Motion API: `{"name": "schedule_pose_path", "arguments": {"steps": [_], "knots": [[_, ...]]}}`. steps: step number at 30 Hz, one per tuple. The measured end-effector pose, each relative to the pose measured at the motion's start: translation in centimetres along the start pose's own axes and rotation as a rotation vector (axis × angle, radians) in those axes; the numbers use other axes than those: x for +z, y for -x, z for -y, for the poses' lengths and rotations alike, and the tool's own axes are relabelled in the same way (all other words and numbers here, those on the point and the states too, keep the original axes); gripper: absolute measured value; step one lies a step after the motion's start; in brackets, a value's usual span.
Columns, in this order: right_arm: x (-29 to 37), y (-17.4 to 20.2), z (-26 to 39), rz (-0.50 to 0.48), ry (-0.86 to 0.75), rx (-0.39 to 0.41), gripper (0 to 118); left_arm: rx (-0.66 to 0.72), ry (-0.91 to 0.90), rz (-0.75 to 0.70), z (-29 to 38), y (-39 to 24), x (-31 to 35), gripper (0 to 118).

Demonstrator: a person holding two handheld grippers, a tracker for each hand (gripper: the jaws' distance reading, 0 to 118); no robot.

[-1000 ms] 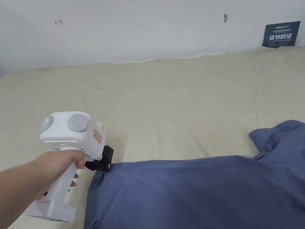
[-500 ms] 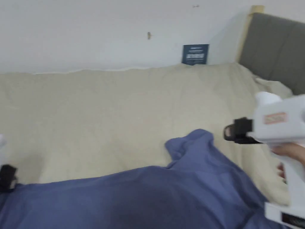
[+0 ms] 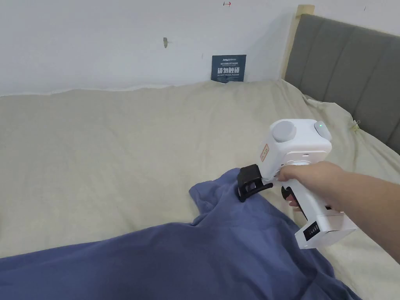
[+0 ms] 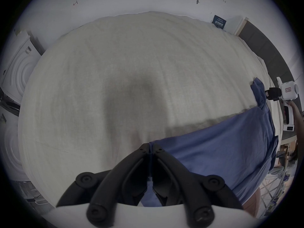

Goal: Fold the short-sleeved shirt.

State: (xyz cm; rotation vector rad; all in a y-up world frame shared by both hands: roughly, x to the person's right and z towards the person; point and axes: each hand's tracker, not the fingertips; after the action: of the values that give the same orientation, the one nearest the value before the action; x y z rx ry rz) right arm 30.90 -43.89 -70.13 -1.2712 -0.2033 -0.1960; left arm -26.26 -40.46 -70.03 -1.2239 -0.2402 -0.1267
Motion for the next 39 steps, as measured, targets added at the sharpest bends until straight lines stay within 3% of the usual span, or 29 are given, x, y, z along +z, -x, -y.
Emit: {"name": "schedule_pose_path", "arguments": {"steps": [2,3,5,11,19,33,39], "knots": [[-0.1,0.3,0.4,-0.006,-0.012,0.006,51,-0.004,0.003,-0.01,0.1,0.2,-0.3,4],[-0.2,0.6,0.6,-0.002,-0.008,0.016,39,0.0,0.007,-0.009,0.2,0.1,-0.4,4],[0.7,0.5,0.9,0.052,-0.047,0.079,3,0.005,0.014,-0.009,0.1,0.4,-0.7,4],[4.0,-0.5,1.2,-0.02,-0.116,0.068,3,0.007,-0.009,-0.018,0.3,0.1,0.1,4],[8.7,-4.1,3.4,-0.211,-0.193,-0.04,3,0.046,-0.057,0.019,0.8,0.7,2.4,4],[19.0,-6.7,9.4,-0.264,-0.288,-0.01,3,0.09,-0.179,0.126,3.1,3.0,10.2,4],[23.5,-8.3,15.1,-0.295,-0.307,-0.011,3,0.097,-0.192,0.157,7.5,4.0,14.2,4]]}}
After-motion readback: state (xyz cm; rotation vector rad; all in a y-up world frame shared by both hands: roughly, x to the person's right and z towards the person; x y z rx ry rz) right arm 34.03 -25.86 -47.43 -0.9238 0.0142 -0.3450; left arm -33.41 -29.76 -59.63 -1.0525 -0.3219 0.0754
